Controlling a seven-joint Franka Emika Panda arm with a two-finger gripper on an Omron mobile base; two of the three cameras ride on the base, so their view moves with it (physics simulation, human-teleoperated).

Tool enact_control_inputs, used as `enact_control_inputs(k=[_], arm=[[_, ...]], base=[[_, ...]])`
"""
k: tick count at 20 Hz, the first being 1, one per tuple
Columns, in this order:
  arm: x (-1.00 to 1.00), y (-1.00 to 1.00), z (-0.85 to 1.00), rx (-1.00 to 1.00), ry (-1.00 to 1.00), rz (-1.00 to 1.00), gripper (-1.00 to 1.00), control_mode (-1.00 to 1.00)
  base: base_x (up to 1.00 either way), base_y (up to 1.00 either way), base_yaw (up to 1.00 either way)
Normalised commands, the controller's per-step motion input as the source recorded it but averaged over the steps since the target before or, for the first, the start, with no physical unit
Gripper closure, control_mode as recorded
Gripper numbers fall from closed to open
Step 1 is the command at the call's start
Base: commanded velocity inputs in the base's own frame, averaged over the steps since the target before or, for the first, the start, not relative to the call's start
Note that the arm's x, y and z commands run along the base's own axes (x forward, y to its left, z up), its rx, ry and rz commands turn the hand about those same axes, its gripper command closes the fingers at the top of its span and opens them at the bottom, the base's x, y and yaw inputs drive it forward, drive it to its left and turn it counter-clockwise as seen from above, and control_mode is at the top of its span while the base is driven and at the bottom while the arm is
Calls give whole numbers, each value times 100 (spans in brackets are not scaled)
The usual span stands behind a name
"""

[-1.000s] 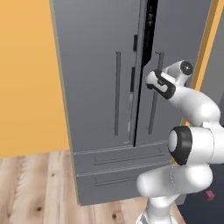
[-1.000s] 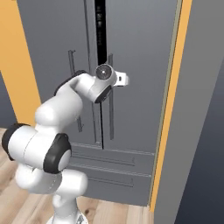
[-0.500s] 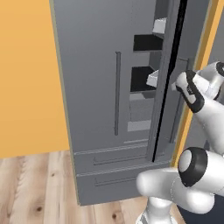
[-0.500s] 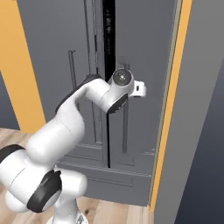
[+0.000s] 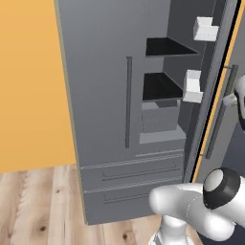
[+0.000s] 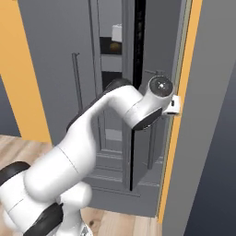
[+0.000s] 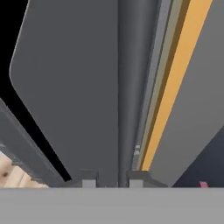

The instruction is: Retrieve the kiwi and mango from the fridge and place them into the bowl on the dining table.

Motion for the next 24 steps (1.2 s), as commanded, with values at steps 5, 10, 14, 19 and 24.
enact_control_inputs(k=[5,10,14,19,24], arm=[[-98,2,51,-5,-14,10,-100,-100],[-75,53,56,-23,-9,16,-100,-100],[-8,100,34,-37,1,23,-100,-100],[19,100,7,-40,4,15,-100,-100],[20,71,0,-28,12,0,-100,-100]], base=[[0,0,0],[0,0,0],[0,0,0],[0,0,0],[0,0,0]])
